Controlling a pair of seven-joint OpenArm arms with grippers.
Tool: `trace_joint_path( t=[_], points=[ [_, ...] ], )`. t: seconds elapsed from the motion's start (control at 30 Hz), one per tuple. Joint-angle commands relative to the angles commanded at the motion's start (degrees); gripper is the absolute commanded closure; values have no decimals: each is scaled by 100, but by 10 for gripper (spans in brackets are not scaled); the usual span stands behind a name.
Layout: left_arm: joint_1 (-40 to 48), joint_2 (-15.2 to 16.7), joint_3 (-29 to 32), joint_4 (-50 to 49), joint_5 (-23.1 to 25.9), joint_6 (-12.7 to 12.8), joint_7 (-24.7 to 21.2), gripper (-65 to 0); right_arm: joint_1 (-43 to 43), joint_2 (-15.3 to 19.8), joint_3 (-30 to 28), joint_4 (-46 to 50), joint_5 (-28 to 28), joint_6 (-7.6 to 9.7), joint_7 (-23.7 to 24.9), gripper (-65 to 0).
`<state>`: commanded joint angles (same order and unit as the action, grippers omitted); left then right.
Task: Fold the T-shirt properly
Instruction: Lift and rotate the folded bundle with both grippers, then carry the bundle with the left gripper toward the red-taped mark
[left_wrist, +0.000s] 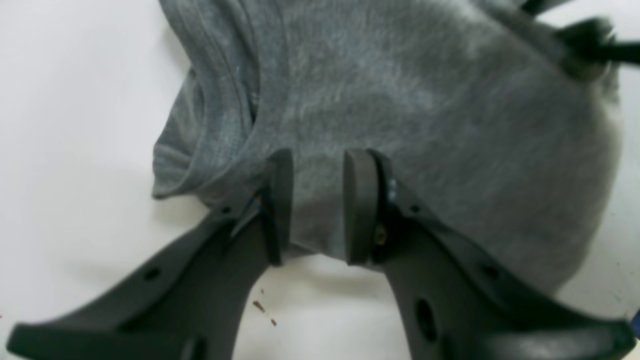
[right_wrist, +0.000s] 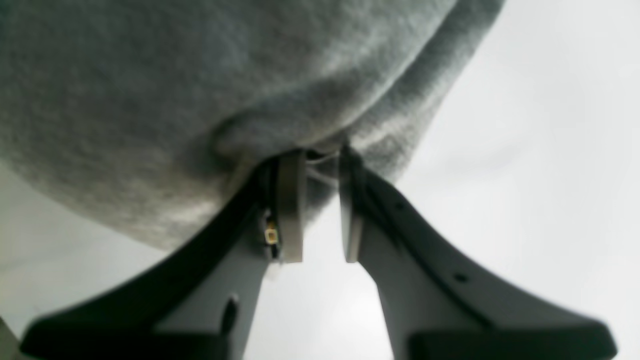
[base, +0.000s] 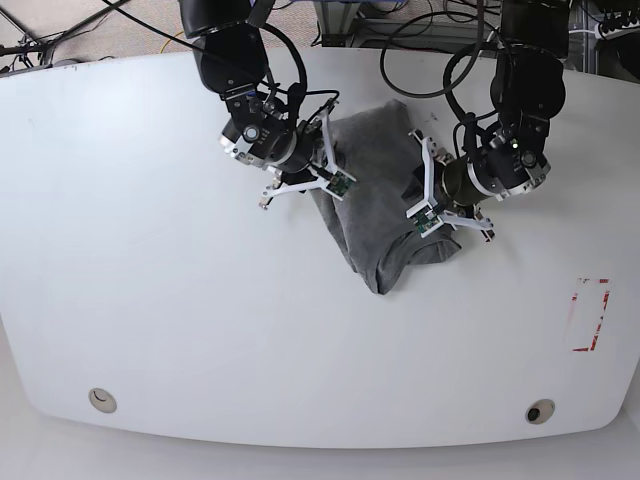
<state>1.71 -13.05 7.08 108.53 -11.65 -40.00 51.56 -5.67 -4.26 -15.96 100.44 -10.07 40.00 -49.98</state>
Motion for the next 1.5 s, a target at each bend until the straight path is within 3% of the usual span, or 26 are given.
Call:
trace_joint_path(
  t=[0.23,0.3,0.43,0.57,0.67,0.8,0.9,1.0,1.13,1.3,1.43,1.5],
  points=[
    [62,510,-642,0,18,0,0,-164,-158,-273,26,62,123,0,0,-109],
    [70,598,-651,9,18,242,0,-164,-176,-220,132,229,457,0,-18,-109],
    [35,800,-651,-9,18,1103,0,-182,-176,18,1037,413,1468,0,-35,-109],
    [35,1090,-642,-9,18,2000,-9,-361,-35,536,1829,404,2655,0,-325,-111],
    [44,1248,-633,-9,18,2545,-9,-419,9,844,2286,396,3358,0,-501,-111],
    [44,1266,-396,-237,18,2712,-9,-421,0,1064,2857,396,3877,0,-615,-111],
    [26,1257,-264,-659,18,2949,-26,-419,0,1073,3226,396,3921,0,-686,-111],
    [44,1231,-202,-1292,26,3046,-501,-421,18,1073,3596,396,3930,0,-809,-111],
    [79,791,176,-2075,26,3055,-1081,-421,-9,1073,3780,431,3930,0,-853,-111],
    [79,325,-167,-2462,9,3020,-1108,-421,-26,1081,4132,422,3930,0,-853,-111],
    [246,-404,-510,-2497,-9,2993,-1099,-421,-97,1081,4308,404,3930,0,-853,-114],
    [273,-800,-589,-2532,-9,2765,-1108,-421,-114,1090,4334,404,3930,0,-853,-114]
  ],
)
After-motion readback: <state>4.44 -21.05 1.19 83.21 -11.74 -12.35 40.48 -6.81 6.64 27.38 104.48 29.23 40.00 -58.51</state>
